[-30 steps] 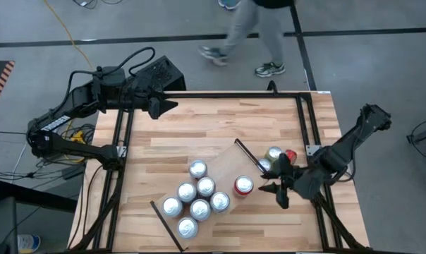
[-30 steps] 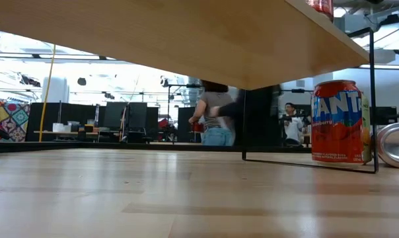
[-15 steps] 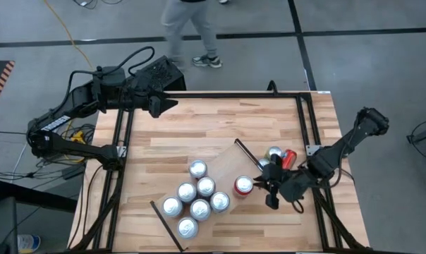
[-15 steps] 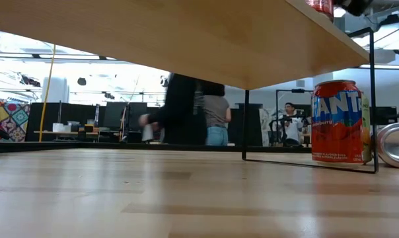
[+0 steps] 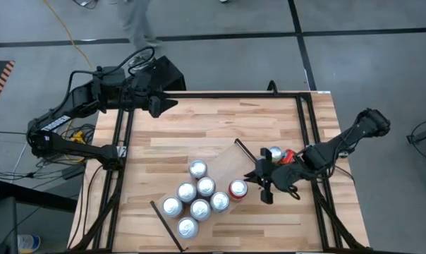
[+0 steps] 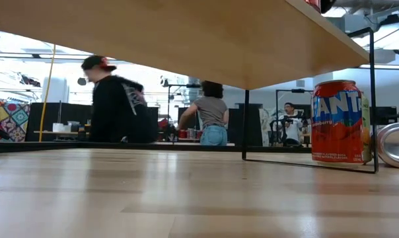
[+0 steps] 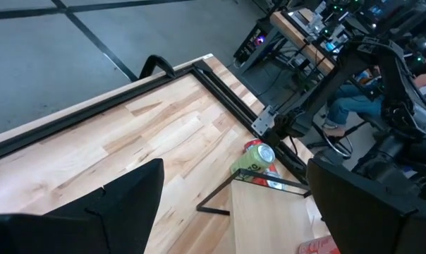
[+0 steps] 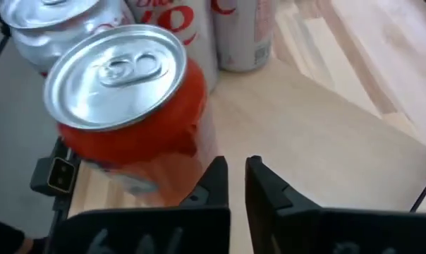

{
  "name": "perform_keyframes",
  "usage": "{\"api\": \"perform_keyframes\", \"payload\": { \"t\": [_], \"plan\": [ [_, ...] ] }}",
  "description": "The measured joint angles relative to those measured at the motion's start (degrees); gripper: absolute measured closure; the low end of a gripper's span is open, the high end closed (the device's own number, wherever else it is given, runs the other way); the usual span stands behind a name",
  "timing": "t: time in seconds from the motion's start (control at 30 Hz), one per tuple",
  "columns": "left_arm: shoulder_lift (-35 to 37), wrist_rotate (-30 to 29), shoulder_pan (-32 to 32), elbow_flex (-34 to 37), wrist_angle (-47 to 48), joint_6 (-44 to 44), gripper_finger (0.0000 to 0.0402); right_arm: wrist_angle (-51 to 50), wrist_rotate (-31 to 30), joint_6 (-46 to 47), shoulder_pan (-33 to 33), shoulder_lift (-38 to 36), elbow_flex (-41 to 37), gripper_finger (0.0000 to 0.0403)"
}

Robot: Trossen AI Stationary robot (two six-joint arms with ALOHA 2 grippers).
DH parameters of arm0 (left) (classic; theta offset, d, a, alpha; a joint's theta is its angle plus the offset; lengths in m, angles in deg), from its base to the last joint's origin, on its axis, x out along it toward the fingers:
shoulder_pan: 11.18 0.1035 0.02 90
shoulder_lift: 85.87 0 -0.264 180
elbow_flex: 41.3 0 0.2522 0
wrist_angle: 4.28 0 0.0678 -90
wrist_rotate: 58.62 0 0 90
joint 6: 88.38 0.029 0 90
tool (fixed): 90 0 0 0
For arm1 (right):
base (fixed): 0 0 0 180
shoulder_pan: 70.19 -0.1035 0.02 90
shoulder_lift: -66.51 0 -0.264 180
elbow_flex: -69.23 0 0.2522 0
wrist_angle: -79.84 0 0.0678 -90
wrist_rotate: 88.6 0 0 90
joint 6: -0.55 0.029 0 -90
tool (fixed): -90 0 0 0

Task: Place canned beverage on shelf
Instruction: Put the red soda can on the shelf

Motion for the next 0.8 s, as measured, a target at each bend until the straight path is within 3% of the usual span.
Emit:
{"api": "perform_keyframes", "payload": {
  "t": [0.23,0.6,0.8],
  "plan": [
    [0.0,0.0,0.0,0.0,0.8,0.0,0.0069,0.2,1.0,0.6,1.9,-0.1,0.2,0.0382],
    [0.0,0.0,0.0,0.0,1.3,0.4,0.0069,-2.6,0.8,17.2,-10.1,0.3,0.8,0.0403],
    [0.0,-1.0,0.0,0.0,1.4,0.5,0.0069,-0.2,-0.9,16.1,-11.5,2.1,0.8,0.0403]
  ]
}}
